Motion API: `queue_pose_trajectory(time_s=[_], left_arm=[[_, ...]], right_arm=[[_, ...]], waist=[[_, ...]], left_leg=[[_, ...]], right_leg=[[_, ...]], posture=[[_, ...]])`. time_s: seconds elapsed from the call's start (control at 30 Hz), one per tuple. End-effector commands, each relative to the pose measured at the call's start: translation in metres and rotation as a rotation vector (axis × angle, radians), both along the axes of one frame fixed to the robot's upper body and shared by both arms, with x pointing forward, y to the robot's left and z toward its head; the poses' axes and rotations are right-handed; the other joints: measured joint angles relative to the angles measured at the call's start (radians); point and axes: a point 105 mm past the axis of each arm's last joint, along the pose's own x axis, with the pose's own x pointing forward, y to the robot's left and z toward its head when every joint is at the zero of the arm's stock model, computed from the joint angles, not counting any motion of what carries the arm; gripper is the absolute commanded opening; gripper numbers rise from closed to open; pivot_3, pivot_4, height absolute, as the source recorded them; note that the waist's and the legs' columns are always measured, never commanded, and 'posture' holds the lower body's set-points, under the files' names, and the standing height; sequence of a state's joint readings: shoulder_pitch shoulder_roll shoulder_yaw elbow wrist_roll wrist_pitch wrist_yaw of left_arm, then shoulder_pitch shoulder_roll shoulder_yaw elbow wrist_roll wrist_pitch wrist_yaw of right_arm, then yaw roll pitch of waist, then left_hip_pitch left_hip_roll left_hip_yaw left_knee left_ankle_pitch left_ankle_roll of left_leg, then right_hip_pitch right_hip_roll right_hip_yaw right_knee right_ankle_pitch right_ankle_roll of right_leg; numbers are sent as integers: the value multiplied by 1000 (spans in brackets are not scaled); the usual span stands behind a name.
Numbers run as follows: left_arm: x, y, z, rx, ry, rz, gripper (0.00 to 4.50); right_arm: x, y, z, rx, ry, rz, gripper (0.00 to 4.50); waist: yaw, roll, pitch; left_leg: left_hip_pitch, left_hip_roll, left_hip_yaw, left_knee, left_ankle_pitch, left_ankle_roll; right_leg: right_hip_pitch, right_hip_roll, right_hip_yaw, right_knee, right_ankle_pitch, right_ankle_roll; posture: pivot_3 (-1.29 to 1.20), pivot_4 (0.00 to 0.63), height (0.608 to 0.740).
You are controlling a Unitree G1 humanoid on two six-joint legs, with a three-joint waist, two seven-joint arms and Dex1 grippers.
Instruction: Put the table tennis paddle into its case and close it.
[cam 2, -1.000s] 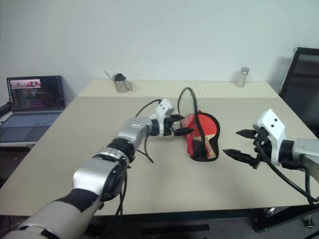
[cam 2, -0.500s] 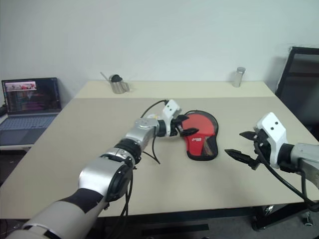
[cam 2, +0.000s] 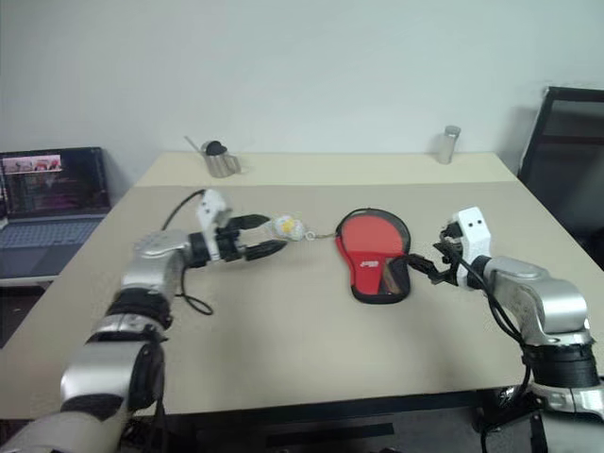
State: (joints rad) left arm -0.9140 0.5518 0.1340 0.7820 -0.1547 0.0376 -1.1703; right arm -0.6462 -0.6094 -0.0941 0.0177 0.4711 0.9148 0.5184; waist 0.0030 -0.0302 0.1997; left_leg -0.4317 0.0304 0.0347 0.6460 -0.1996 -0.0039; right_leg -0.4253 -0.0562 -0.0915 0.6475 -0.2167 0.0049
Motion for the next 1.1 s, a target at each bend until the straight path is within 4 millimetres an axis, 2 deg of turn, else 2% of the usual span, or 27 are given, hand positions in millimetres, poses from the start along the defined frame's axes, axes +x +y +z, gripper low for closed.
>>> queue_pose_trajectory(time_s=[0.03,0.17,0.43,0.6,1.0,1.1], left_arm=[[-18,-9,29,-31,-85,-51,4500],[-40,-17,41,-66,-90,-95,4500],[-60,-18,58,-100,-58,-140,4500],[-62,-17,60,-86,-65,-127,4500],[-61,-20,60,-69,-74,-125,4500],[-61,-20,60,-65,-75,-129,4500]], right_arm=[[11,-1,7,-1,-34,-31,4474],[23,4,-10,33,25,-55,4474],[43,11,-38,80,115,-113,4474],[53,13,-51,58,120,-117,4474],[59,22,-68,22,164,-68,4474],[57,31,-74,6,180,-28,3899]], waist=[[8,0,0],[10,0,0],[-5,0,0],[-6,0,0],[-8,0,0],[-9,0,0]], left_leg=[[0,0,0,0,0,0],[0,-1,0,1,0,0],[1,0,0,0,0,0],[2,0,0,0,0,0],[4,0,0,0,0,0],[6,0,0,0,0,0]], right_leg=[[0,0,0,0,0,0],[1,-1,1,0,0,0],[1,1,1,1,0,1],[1,1,2,1,0,1],[2,1,3,2,0,1],[4,1,3,2,0,1]], posture=[[0,150,740],[0,150,740],[0,150,740],[0,150,740],[0,150,740],[0,150,740]])
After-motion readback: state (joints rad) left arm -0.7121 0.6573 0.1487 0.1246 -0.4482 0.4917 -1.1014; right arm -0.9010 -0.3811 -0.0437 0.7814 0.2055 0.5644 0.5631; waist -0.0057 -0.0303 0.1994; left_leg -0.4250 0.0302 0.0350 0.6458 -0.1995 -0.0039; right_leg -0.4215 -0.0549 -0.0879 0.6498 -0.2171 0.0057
